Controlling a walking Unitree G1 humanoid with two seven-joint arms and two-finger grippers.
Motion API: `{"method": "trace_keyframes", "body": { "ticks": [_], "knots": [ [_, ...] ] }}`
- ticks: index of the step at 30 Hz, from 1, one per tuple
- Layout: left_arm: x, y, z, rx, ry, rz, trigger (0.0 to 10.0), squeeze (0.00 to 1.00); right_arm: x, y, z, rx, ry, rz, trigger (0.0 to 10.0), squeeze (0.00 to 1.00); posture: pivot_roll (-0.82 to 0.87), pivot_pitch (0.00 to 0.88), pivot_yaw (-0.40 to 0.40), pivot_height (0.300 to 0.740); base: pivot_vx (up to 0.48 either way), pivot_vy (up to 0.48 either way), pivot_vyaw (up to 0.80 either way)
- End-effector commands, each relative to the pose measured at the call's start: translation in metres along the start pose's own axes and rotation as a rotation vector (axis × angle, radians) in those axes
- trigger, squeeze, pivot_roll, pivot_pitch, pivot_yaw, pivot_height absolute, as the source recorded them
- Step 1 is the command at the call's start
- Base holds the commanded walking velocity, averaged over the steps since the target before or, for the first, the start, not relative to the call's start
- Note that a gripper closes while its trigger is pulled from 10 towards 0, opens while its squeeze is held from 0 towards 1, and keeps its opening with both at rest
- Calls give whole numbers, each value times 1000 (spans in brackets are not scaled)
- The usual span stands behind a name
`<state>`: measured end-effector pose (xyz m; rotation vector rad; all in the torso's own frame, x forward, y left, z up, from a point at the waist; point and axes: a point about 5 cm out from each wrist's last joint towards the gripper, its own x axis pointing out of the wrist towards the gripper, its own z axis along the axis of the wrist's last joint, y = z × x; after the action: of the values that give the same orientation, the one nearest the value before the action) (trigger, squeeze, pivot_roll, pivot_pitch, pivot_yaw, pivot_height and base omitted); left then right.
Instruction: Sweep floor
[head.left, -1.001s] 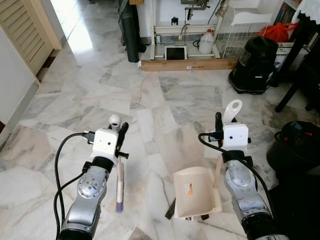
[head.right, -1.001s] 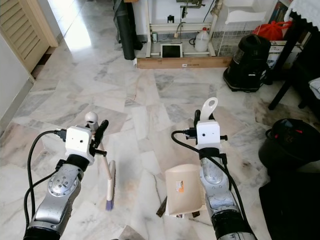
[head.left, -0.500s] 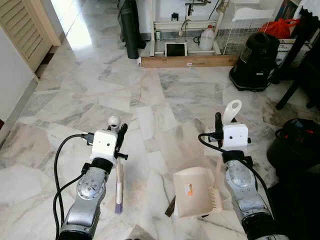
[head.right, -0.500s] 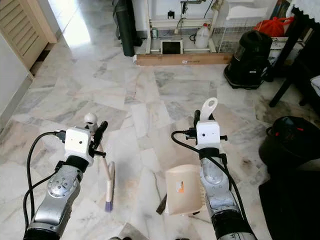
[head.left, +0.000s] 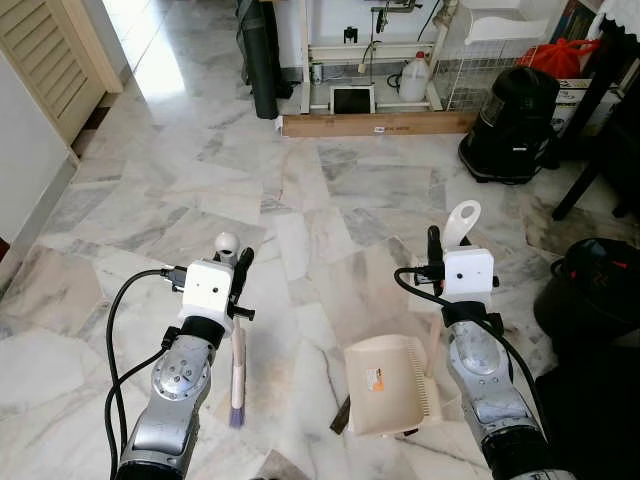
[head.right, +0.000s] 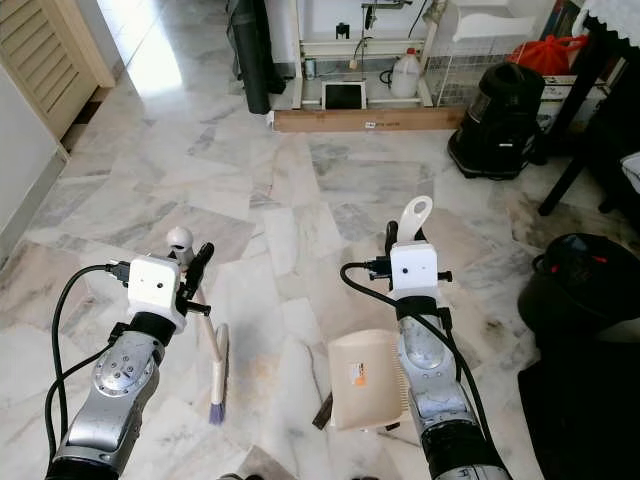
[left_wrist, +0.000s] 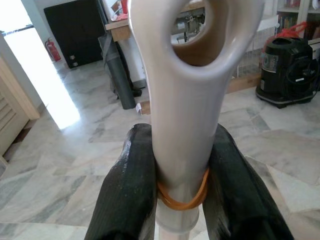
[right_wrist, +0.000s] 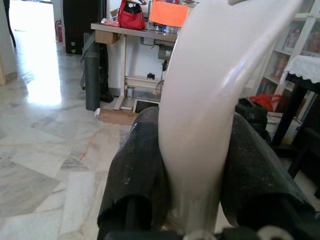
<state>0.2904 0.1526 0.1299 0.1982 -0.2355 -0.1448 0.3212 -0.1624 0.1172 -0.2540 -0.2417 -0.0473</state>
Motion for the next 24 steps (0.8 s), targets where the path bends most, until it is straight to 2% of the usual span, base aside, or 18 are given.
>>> {"method": "trace_keyframes", "body": {
  "ticks": [1, 24],
  "knots": [
    [1, 4, 8, 12, -39, 8, 10000, 0, 1, 3, 8, 1, -40, 13, 10000, 0, 29, 92, 49, 740, 0, 0, 0],
    [-2, 1, 5, 7, -20, 15, 10000, 0, 1, 3, 7, 4, -37, 35, 10000, 0, 48, 94, 34, 740, 0, 0, 0]
  ]
}}
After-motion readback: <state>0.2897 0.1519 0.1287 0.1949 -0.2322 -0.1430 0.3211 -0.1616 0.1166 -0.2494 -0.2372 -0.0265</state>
